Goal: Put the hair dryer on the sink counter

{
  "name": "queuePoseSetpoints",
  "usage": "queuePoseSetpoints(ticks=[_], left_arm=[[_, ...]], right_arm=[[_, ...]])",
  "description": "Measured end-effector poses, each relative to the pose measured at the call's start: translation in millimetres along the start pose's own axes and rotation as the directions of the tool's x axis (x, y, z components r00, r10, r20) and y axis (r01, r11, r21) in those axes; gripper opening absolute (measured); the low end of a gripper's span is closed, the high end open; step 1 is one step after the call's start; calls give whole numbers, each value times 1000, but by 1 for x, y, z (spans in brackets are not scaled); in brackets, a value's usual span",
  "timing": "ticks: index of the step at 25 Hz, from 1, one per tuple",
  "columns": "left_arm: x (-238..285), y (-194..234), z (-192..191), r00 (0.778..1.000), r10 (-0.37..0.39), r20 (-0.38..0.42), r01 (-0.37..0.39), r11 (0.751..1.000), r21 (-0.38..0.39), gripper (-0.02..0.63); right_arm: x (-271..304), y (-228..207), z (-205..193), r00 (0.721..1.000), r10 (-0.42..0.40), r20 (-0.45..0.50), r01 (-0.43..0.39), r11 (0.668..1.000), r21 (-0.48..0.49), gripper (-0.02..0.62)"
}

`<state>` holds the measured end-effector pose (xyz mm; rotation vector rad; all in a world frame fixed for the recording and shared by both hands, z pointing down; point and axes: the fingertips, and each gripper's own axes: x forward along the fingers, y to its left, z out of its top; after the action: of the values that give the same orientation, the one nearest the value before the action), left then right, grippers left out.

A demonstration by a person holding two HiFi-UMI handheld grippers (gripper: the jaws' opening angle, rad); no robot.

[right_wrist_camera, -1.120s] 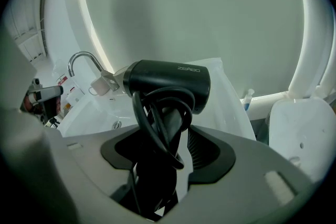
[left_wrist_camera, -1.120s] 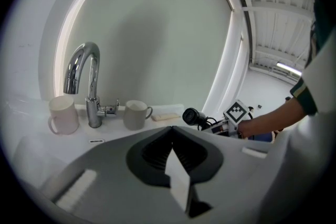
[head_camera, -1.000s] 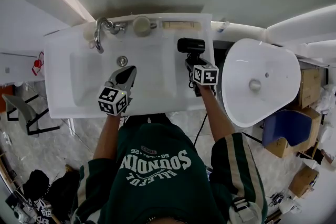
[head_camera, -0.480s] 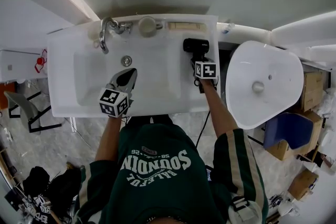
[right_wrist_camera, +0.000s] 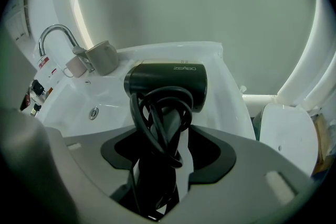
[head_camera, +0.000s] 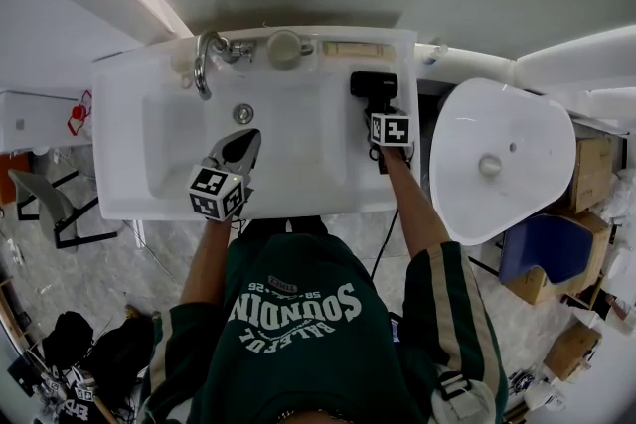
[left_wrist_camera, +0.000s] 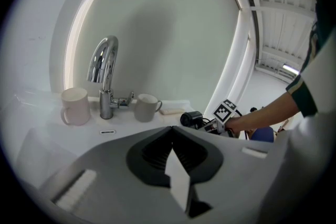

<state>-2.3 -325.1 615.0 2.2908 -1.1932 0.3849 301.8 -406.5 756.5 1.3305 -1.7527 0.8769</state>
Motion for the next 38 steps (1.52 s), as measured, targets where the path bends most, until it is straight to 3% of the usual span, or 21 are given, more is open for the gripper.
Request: queuePoseSetpoints(ticks=[6, 19, 22, 28, 32, 38], left_arm=[[-5, 0, 4, 1000, -2, -4, 2, 1000, 5, 51], [-15, 3, 19, 999, -43, 21, 42, 998, 45, 51], [-21, 4, 24, 998, -45, 37, 42, 998, 54, 51], [-34, 11, 33, 997, -39, 74, 34, 997, 66, 51], [-43, 17, 40, 995, -26, 99, 20, 998, 64, 51], [-52, 26, 47, 991, -11, 136, 4, 999, 51, 51]], right_arm=[[-8, -1, 1, 1000, 12, 19, -13, 1000, 28, 250], [-69, 15, 10, 987, 19, 161, -28, 998, 57, 249], [-89, 30, 21, 970, 45, 238, -58, 997, 48, 247], [-120, 76, 44, 924, 131, 360, -140, 990, -2, 82], [-133, 111, 57, 887, 191, 420, -190, 981, -45, 10], [-136, 158, 60, 846, 255, 468, -243, 966, -87, 5]])
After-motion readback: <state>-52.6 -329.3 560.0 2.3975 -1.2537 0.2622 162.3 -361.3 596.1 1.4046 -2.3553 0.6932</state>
